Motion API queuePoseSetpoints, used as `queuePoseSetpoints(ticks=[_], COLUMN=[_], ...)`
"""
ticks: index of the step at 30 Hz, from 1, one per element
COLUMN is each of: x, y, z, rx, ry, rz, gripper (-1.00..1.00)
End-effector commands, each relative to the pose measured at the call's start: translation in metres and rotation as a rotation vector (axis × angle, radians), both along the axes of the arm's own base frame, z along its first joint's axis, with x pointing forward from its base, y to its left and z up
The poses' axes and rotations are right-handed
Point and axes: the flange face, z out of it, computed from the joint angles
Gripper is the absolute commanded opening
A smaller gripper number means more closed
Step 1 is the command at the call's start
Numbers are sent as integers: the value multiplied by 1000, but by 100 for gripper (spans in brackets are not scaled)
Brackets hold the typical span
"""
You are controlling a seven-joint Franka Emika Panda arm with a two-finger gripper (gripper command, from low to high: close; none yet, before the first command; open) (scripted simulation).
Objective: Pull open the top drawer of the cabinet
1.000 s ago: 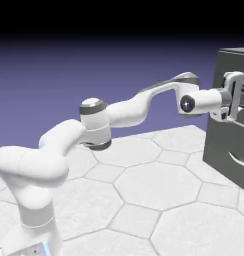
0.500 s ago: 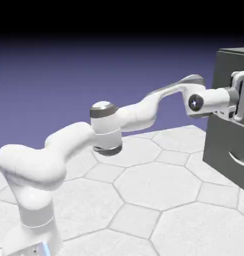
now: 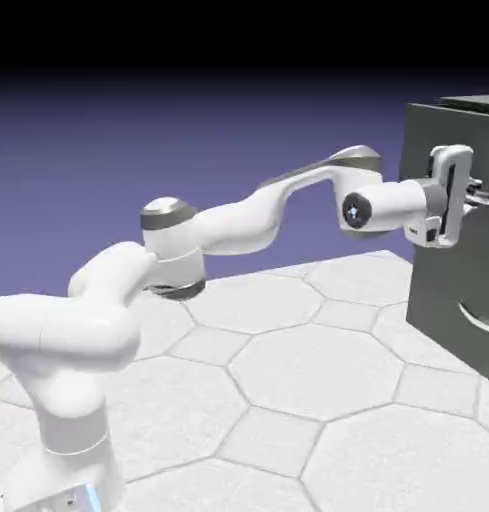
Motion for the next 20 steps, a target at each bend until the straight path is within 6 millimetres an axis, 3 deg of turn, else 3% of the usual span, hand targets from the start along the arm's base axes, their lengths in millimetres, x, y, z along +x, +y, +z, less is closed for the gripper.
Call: queuePoseSetpoints(ticks=[1,16,17,18,20], x=[-8,-141,-141,-141,-162], y=[0,0,0,0,0], z=[0,0,0,0,0], rx=[0,0,0,0,-1], ry=[1,1,1,1,1], rz=[0,0,0,0,-1], gripper=[-100,-100,100,100,100])
